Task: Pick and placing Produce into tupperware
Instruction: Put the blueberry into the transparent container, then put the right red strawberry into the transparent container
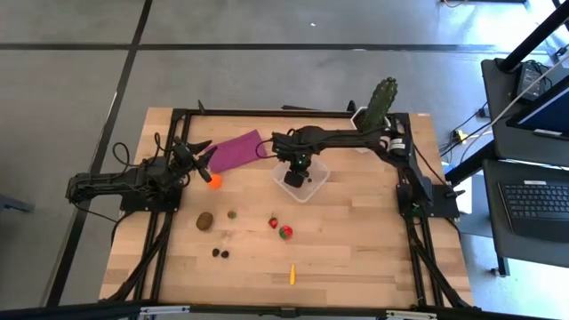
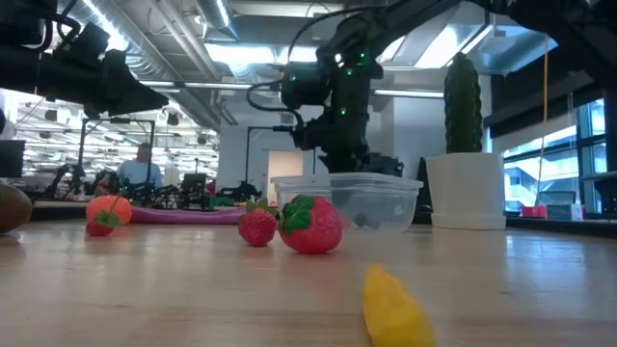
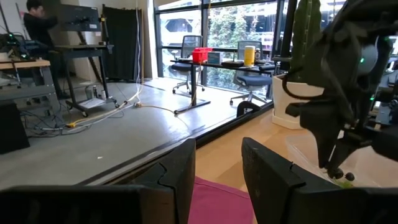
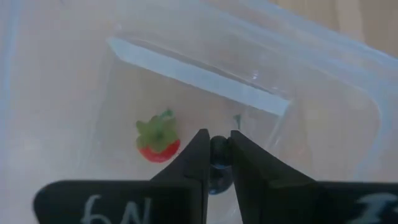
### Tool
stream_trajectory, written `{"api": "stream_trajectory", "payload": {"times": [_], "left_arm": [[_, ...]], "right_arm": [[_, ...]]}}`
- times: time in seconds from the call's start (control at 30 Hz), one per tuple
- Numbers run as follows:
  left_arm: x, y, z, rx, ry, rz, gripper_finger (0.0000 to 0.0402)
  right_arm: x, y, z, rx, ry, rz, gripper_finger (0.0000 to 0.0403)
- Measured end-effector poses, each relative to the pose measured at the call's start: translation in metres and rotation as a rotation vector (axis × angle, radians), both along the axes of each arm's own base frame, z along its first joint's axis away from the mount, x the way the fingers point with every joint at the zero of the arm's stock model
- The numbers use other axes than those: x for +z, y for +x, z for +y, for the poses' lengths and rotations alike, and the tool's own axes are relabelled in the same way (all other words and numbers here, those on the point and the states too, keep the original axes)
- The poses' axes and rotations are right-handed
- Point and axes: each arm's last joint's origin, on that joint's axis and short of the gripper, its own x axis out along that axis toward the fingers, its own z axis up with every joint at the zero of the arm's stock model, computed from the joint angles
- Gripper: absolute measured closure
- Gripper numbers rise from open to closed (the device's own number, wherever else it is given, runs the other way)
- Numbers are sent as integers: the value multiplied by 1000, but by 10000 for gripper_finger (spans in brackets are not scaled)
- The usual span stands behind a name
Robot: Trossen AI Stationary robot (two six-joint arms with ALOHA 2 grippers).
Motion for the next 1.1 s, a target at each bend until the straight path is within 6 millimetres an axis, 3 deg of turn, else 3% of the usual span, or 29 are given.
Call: {"api": "stream_trajectory", "payload": {"times": [0.43, 0.77, 1.1], "left_arm": [[0, 0, 0, 0, 0, 0, 278], [0, 0, 0, 0, 0, 0, 278], [0, 0, 0, 0, 0, 0, 278]], "right_arm": [[-5, 1, -1, 1, 1, 10, 351], [-4, 1, -1, 1, -1, 10, 309], [-4, 1, -1, -22, -2, 9, 302]]}}
